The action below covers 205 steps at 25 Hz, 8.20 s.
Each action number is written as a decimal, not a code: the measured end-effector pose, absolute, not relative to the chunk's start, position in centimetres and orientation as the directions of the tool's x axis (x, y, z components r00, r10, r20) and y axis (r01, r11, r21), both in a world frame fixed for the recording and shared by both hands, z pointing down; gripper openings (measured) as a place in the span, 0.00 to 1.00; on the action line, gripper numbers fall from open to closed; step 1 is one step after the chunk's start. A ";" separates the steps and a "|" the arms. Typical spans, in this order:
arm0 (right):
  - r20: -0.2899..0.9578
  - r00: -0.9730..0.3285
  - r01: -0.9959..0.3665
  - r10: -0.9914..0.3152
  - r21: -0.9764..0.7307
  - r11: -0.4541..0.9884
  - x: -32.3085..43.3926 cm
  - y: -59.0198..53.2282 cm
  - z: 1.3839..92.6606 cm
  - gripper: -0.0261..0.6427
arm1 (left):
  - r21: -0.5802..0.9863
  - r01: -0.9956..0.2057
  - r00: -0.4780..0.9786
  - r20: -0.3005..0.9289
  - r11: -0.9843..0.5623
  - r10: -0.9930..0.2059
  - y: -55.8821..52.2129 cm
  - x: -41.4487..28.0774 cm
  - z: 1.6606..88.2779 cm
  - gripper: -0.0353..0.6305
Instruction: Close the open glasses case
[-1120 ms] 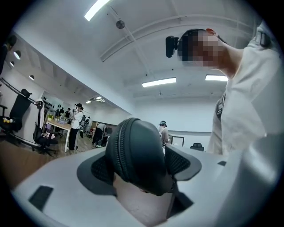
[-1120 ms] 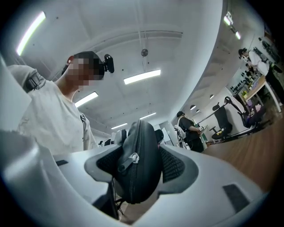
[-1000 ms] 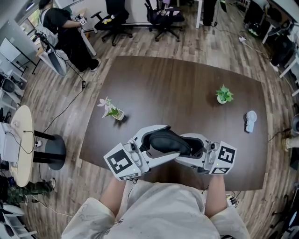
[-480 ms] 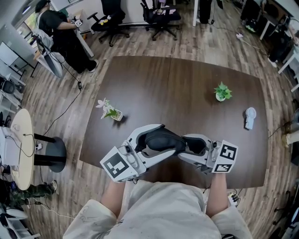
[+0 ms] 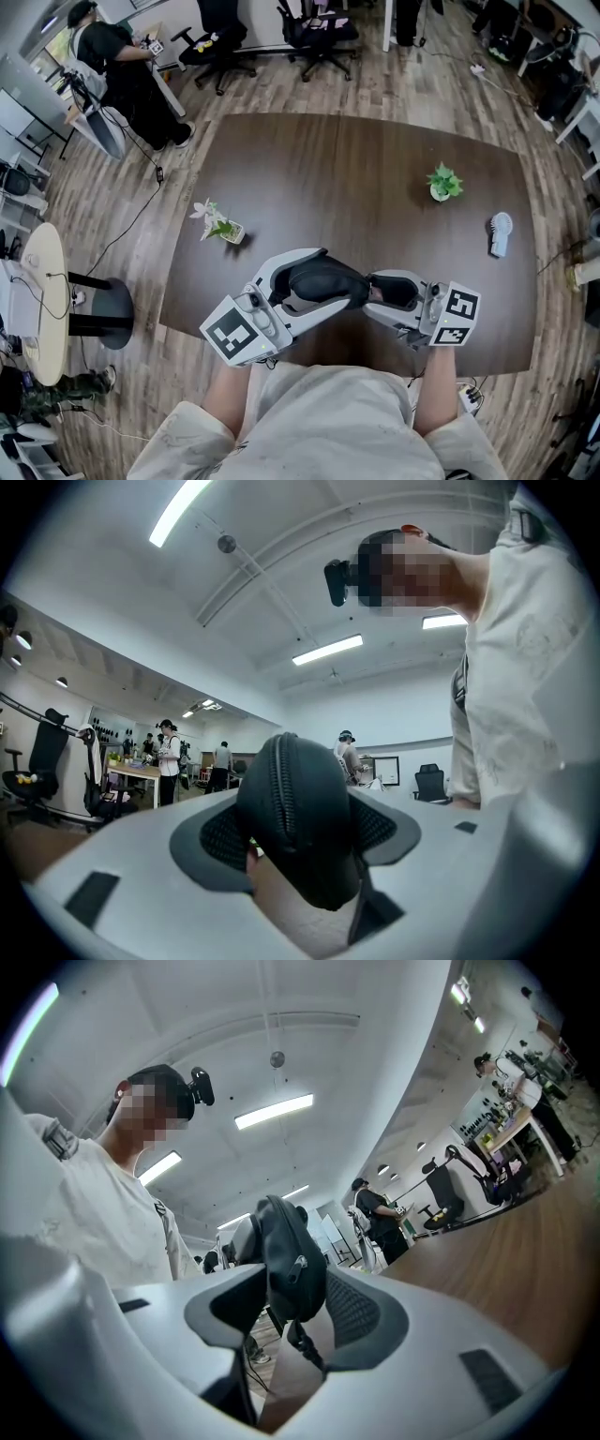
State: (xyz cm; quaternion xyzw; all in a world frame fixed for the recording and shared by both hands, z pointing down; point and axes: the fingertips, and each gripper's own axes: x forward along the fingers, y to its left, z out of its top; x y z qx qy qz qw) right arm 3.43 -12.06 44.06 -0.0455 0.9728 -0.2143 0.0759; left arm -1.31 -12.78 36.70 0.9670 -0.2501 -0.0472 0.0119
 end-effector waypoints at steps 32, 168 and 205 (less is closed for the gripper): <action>-0.130 -0.982 -0.064 -0.139 -0.458 0.887 4.4 -12.6 44.9 0.09 | 0.028 -0.482 0.874 -0.062 -0.876 -0.483 -12.9 -1.1 37.3 0.49; -0.064 -0.780 -0.609 -0.622 -0.150 0.779 9.5 -18.3 39.8 0.07 | -0.151 -0.704 0.644 0.277 -0.694 -0.713 -19.0 -1.3 47.0 0.44; 0.005 -0.109 -0.994 -0.994 -0.022 0.109 21.6 -20.8 41.3 0.04 | 0.002 -0.962 0.272 0.061 -0.272 -0.960 -21.6 -10.7 43.7 0.45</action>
